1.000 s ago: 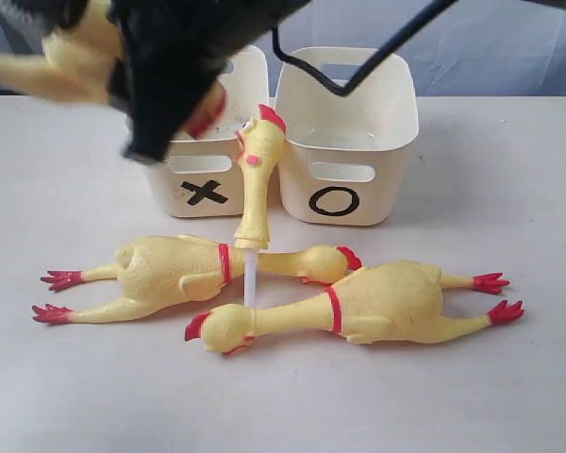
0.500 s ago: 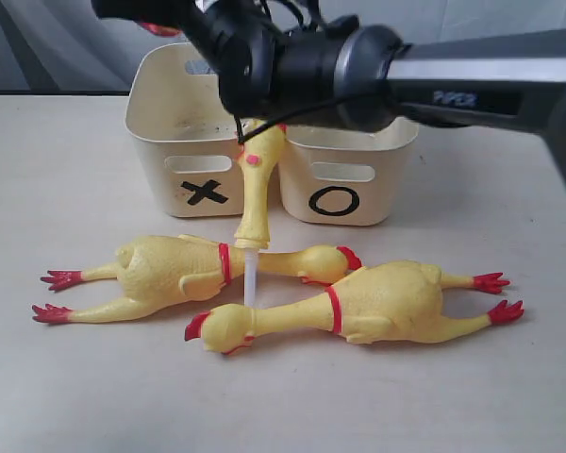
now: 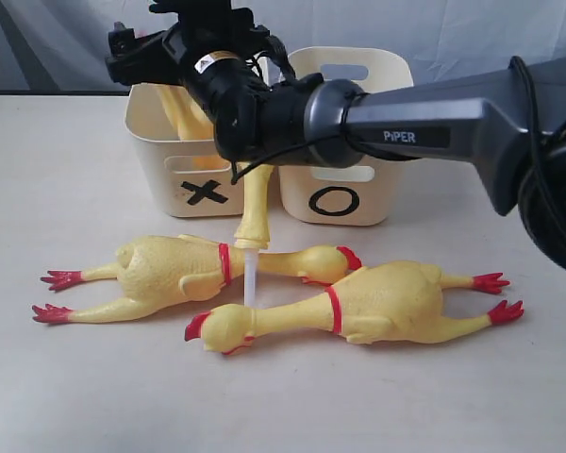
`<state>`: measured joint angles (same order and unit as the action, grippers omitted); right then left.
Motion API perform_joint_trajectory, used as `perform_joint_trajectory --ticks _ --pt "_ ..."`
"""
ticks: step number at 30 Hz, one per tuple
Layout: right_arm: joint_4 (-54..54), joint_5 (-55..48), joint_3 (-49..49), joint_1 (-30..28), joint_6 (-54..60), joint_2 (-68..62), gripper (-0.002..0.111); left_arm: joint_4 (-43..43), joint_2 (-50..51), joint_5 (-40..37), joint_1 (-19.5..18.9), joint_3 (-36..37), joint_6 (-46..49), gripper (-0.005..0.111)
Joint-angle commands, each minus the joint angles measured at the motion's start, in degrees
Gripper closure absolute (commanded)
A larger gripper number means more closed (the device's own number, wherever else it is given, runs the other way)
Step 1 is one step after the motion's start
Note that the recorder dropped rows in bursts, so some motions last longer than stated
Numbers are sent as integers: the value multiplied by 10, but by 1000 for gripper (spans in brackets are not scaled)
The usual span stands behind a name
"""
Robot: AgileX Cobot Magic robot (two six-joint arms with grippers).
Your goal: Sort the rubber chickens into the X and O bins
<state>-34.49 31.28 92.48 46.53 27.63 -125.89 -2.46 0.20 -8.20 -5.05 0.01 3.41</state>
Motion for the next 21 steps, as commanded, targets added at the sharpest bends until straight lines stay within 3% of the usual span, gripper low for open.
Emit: perform_joint_trajectory --ticks 1,5,6,8,11,14,15,21 --pt "5 -91 3 -2 66 46 4 0 -2 5 6 0 -1 107" --pt "20 -345 3 -2 267 131 4 0 -2 5 6 0 -1 107" --pt "63 -470 3 -2 288 154 4 0 -2 5 6 0 -1 107" --pt "151 -646 3 -2 285 181 4 0 -2 5 6 0 -1 107" --pt "272 -844 3 -2 125 185 4 0 -2 5 6 0 -1 107" --pt "325 -891 3 -2 -132 176 4 0 -2 5 6 0 -1 107" --pt "327 -868 3 -2 -232 174 4 0 -2 5 6 0 -1 107" --pt "345 -695 -27 -2 -533 174 4 0 -2 5 6 0 -1 107"
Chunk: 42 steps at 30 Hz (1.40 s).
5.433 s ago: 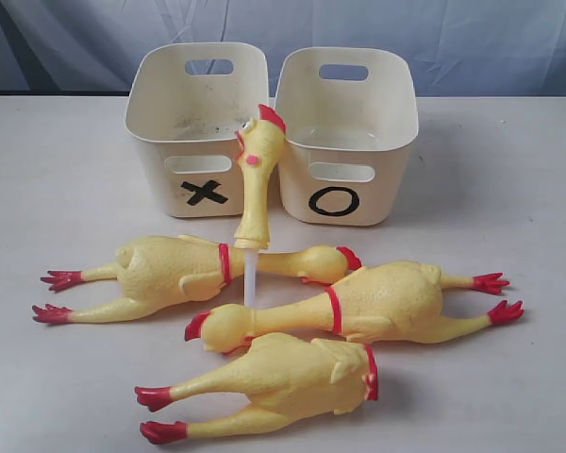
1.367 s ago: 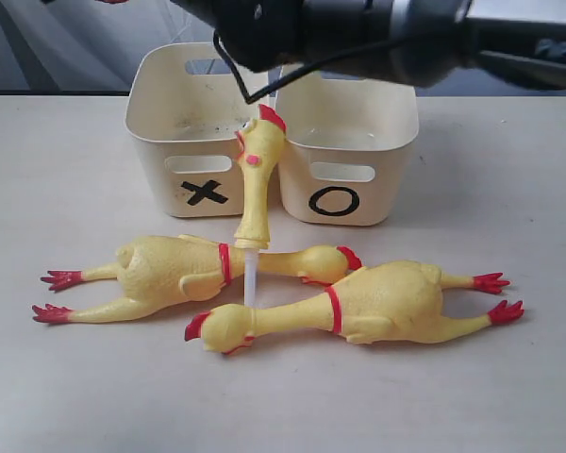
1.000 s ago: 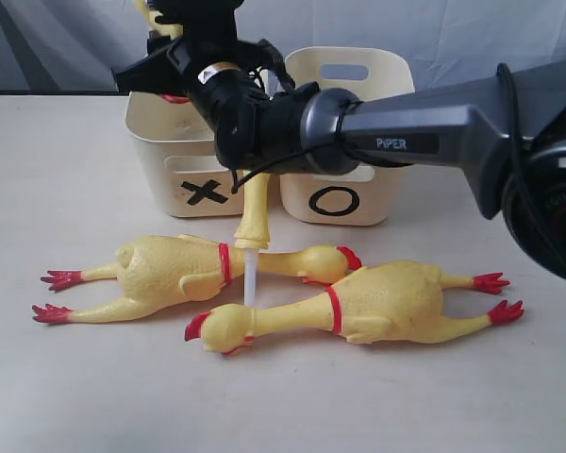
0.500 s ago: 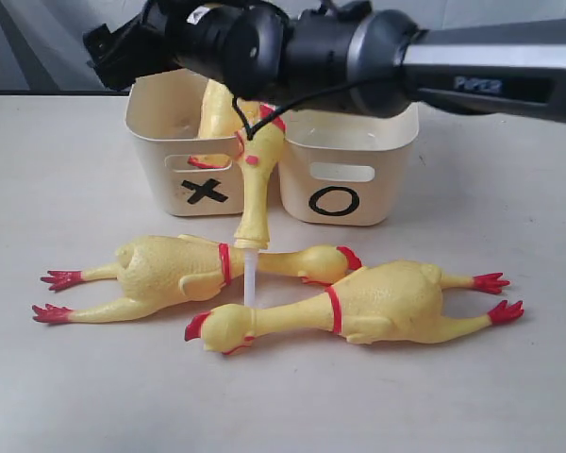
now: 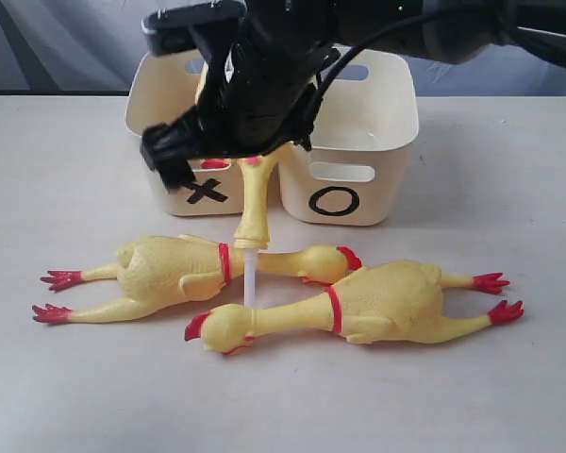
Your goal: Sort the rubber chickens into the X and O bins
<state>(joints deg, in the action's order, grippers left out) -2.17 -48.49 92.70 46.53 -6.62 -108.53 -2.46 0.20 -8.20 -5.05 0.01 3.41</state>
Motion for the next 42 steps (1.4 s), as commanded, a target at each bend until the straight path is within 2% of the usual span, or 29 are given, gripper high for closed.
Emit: perform_joint_trajectory --ticks 1,5,7,8,9,11,12,14,15,17,20,26,32,37,42 --pt "22 112 -44 -2 -209 1 4 0 -2 5 6 0 -1 107" --pt "113 183 -179 -2 -377 4 4 0 -2 5 6 0 -1 107" --pt "215 244 -236 -2 -489 11 4 0 -2 5 6 0 -1 107" --pt "238 309 -256 -2 -539 9 4 0 -2 5 6 0 -1 107" --pt "234 360 -262 -2 -557 3 4 0 -2 5 6 0 -1 107" --pt "233 349 -260 -2 -565 -8 8 0 -2 5 6 0 -1 107" --pt "233 338 -260 -2 -565 -9 16 0 -2 5 6 0 -1 107" --pt "243 323 -260 -2 -560 -10 62 0 -2 5 6 0 -1 107" --pt "246 328 -260 -2 -558 -9 108 0 -2 5 6 0 -1 107" --pt "246 340 -260 -2 -559 -1 103 0 -2 5 6 0 -1 107" --pt "249 332 -260 -2 -559 25 109 0 -2 5 6 0 -1 107" --pt "314 298 -260 -1 -558 135 109 0 -2 5 6 0 -1 107" --pt "379 430 -260 -1 -555 227 109 0 -2 5 6 0 -1 107" --pt "450 522 -260 -9 -552 225 109 0 -2 5 6 0 -1 107" --pt "472 567 -260 -33 -466 195 109 0 -2 6 6 0 -1 107"
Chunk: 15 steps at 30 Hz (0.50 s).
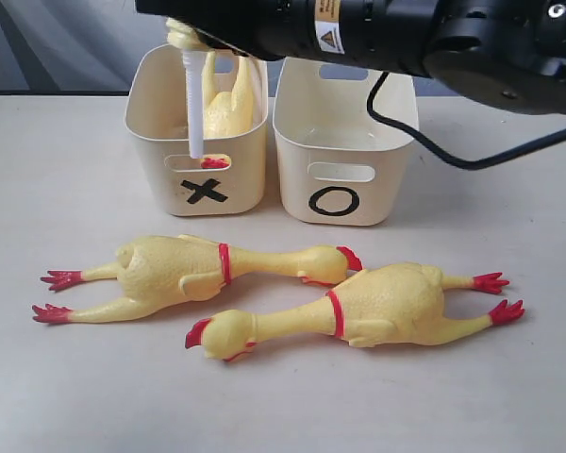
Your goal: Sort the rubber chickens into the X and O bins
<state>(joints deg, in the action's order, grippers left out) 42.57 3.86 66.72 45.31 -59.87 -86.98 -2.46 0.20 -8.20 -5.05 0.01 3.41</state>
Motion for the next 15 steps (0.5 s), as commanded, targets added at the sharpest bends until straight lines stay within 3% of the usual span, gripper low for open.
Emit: perform_joint_trajectory --ticks 1,6,15 --pt "24 67 -1 -28 87 -29 109 0 -2 6 6 0 -1 107" --pt "5 91 49 -59 104 -80 109 0 -2 6 6 0 -1 107" --pt "4 89 187 -62 104 -173 109 0 -2 6 6 0 -1 107"
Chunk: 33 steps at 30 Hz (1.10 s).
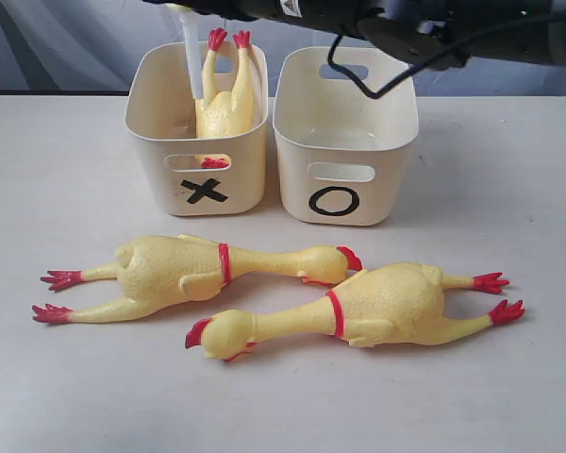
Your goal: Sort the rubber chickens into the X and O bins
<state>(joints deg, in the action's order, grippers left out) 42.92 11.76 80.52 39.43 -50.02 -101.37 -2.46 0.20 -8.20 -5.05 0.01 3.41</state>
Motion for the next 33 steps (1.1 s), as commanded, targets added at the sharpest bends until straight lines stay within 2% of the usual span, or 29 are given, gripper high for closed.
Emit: perform_joint_trajectory --ticks 1,29,33 --pt "1 10 58 -3 5 -38 109 0 -2 6 6 0 -1 107" --pt "5 6 146 -7 15 -182 109 0 -2 6 6 0 -1 107" --pt "5 -4 146 -8 67 -197 109 0 -2 6 6 0 -1 107"
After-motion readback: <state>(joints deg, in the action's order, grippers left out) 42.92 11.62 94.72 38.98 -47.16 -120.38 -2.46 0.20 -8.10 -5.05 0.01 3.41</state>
